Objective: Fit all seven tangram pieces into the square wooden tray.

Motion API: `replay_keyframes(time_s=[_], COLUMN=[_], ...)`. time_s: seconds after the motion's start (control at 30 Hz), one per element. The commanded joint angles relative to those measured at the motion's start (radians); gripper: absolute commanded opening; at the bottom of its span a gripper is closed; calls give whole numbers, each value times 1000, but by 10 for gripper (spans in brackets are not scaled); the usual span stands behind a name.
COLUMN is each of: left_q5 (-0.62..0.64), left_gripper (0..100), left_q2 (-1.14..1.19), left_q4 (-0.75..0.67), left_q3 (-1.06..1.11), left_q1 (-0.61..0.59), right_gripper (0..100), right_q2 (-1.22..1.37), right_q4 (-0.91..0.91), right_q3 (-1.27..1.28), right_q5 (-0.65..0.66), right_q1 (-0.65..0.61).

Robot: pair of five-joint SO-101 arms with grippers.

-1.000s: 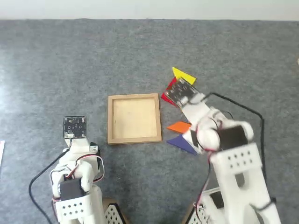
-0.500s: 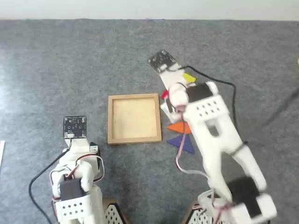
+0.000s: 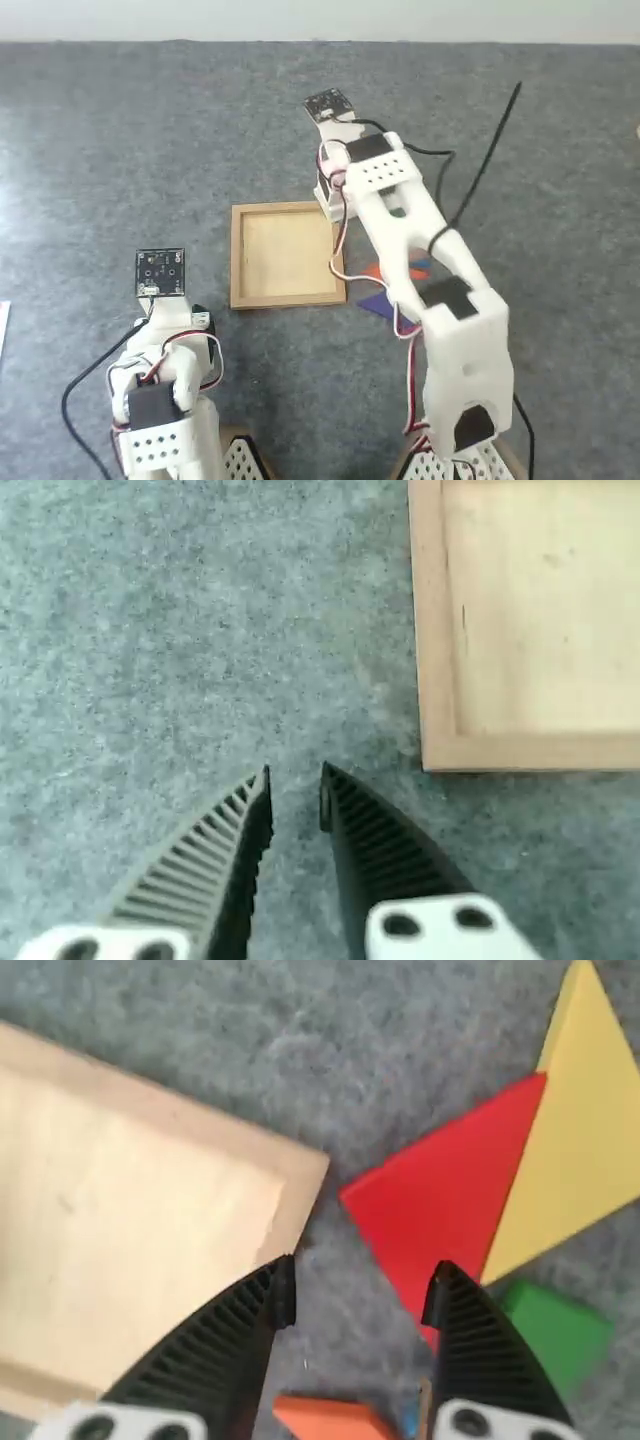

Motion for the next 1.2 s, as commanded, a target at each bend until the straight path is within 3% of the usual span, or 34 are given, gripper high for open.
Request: replay_keyframes(time_s=[0.0,0.4,0.6,0.87,1.17], left_q5=[0,0,0,0,0], left_gripper=[81,81,81,81,81], left_q2=[-18,-18,-18,-18,-18], left_q4=[3,3,3,3,3], left_q3=[-12,-12,-12,-12,-12], left_q1=[2,2,2,2,2], right_gripper=[224,235,398,369,369], right_q2=[45,194,216,249,285], right_q4=[41,71,85,94,108], right_q3=[-160,-276,-278,-278,-278], right_q5=[-12,58,89,104,232], right_q1=[-1,30,31,45,47])
